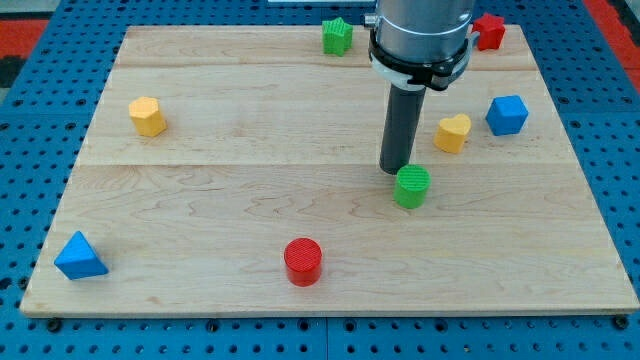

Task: Slide the green circle towards the bottom right side of the board

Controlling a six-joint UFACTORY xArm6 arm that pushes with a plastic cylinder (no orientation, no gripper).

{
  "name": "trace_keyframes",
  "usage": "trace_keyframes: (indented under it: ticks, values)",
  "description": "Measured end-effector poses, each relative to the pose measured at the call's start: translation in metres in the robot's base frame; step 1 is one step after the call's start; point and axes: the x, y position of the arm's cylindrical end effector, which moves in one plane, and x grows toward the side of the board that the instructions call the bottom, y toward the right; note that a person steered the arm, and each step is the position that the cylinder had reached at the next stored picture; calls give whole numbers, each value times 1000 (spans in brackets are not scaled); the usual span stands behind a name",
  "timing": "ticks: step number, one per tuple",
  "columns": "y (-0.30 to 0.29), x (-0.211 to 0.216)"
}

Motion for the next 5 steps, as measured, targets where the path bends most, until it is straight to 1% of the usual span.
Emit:
trace_keyframes:
  ticks: [1, 3, 4, 5]
  values:
    - [-12, 0]
    - [-16, 0]
    - [-16, 9]
    - [-1, 22]
